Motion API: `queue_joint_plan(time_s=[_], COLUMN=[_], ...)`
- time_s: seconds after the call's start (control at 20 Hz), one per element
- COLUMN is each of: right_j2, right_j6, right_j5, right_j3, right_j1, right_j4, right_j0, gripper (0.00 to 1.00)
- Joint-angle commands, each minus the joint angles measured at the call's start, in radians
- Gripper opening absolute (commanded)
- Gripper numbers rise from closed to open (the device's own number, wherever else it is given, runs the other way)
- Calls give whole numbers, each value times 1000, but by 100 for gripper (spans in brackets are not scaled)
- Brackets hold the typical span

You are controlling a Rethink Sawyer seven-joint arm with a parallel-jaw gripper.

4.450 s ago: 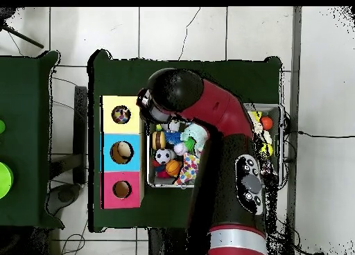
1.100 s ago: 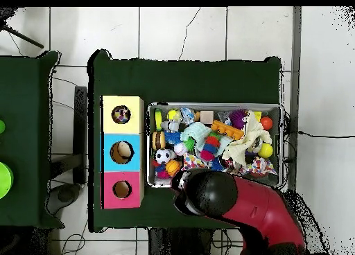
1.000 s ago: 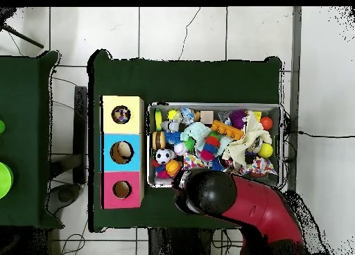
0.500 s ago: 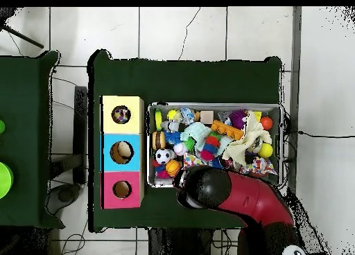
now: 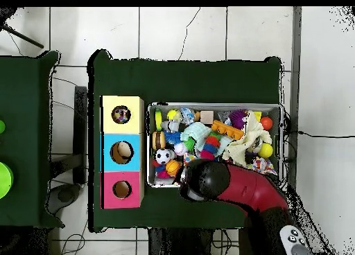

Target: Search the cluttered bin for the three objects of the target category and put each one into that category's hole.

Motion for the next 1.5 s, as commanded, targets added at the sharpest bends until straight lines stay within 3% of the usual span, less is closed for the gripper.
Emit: queue_joint_plan(time_s=[0.05,0.5,0.85,1.2,1.5], right_j2=[95,83,67,72,106], right_j6=[-46,-4,57,102,86], right_j5=[-115,-211,-196,-217,-227], right_j3=[-88,-136,-181,-168,-88], right_j1=[127,238,265,272,221], right_j4=[-62,-83,-62,-21,-8], right_j0=[-39,-21,38,75,58], gripper=[100,100,100,100,100])
